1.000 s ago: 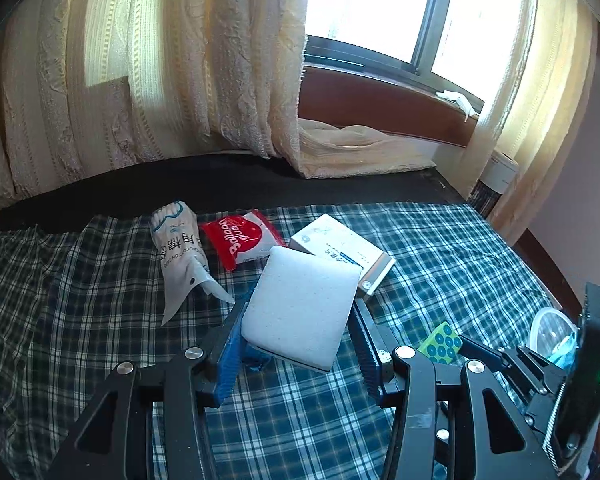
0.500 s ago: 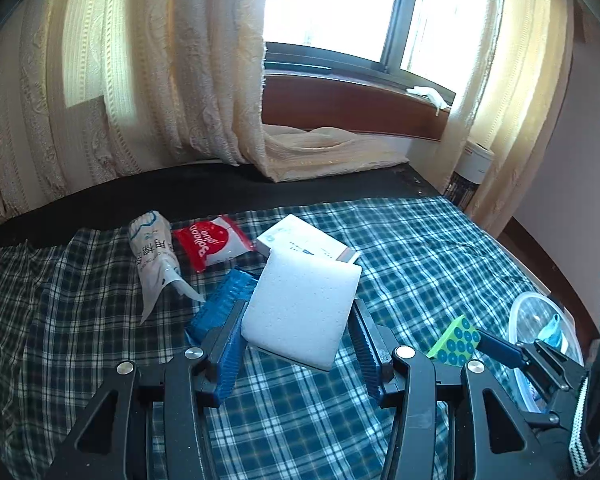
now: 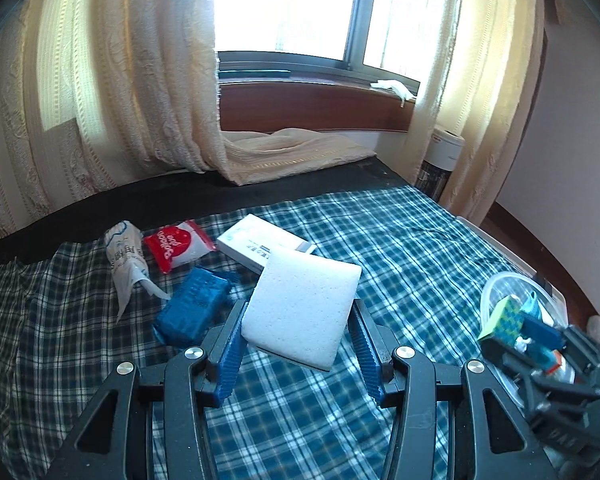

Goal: Organize objects
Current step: 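Carry the white sponge and green dotted sponge over the clear bowl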

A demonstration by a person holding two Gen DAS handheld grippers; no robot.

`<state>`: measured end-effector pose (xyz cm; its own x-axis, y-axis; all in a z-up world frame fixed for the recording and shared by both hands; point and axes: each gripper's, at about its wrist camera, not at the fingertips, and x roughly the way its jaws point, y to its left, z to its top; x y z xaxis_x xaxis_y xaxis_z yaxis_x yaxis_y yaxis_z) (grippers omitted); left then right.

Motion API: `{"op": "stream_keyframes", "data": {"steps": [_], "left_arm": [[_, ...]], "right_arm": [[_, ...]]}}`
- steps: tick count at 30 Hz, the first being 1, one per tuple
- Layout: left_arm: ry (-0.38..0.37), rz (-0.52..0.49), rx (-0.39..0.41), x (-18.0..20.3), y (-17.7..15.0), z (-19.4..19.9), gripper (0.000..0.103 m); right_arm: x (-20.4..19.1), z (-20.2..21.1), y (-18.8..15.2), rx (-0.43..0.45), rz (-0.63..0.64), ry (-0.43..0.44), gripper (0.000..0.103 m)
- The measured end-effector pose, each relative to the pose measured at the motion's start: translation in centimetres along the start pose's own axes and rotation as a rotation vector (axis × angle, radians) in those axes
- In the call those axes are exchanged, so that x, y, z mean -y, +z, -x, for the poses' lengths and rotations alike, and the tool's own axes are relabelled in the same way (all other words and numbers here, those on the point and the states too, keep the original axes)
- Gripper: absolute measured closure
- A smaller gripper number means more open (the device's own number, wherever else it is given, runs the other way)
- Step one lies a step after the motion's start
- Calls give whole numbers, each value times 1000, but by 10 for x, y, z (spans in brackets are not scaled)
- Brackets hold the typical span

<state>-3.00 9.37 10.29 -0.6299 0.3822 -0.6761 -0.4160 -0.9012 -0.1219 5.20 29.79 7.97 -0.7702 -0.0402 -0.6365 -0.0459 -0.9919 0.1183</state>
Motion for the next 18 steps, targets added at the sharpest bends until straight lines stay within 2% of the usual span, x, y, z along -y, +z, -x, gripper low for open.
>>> {"op": "stream_keyframes", "data": {"steps": [11, 18], "left_arm": [[-30, -72, 7, 44, 1, 9, 50], [-55, -127, 3, 77, -1, 9, 50]], "right_arm": [[76, 33, 1, 73, -149, -117, 38], [117, 29, 5, 68, -211, -158, 38]]}}
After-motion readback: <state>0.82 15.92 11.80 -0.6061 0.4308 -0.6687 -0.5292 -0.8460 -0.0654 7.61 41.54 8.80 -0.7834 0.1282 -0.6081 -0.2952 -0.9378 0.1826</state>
